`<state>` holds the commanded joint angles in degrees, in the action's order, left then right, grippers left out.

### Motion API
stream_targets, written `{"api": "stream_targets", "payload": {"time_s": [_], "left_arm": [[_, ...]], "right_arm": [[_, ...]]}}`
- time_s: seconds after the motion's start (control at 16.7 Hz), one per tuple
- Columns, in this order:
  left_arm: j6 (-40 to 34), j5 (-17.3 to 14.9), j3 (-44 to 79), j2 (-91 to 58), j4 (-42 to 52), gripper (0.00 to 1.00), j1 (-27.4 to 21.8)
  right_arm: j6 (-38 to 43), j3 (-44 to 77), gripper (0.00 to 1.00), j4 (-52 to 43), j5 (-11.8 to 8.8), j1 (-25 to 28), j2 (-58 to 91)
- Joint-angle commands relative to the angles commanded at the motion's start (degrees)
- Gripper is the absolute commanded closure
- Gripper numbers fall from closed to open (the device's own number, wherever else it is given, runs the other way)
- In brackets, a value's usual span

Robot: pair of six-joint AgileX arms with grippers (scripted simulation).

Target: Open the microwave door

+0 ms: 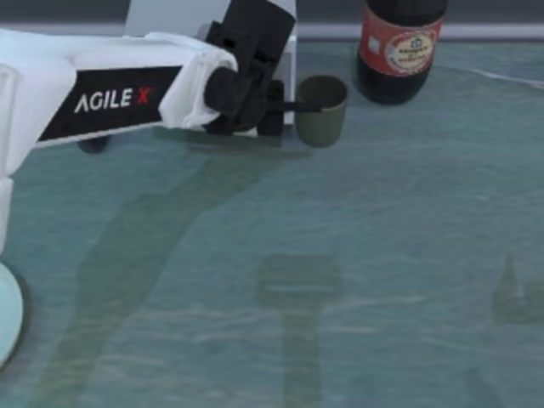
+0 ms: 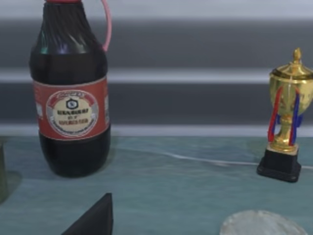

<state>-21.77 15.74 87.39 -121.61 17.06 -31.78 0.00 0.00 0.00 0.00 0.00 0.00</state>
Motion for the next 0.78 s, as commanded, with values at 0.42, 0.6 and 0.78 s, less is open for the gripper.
{"api": "stream_targets", "payload": {"time_s": [0.42,0.6,0.78], "left_arm": [[1.3,-0.8,-1.7,0.8,-0.8,1.0,0.3],[1.3,-0.8,-1.7,0.8,-0.8,1.0,0.3],[1.3,-0.8,-1.7,0.8,-0.8,1.0,0.3]], "right_arm": [[0.0,0.0,0.0,0.0,0.0,0.0,0.0],[0.0,0.0,0.0,0.0,0.0,0.0,0.0],[0.0,0.0,0.0,0.0,0.0,0.0,0.0]]}}
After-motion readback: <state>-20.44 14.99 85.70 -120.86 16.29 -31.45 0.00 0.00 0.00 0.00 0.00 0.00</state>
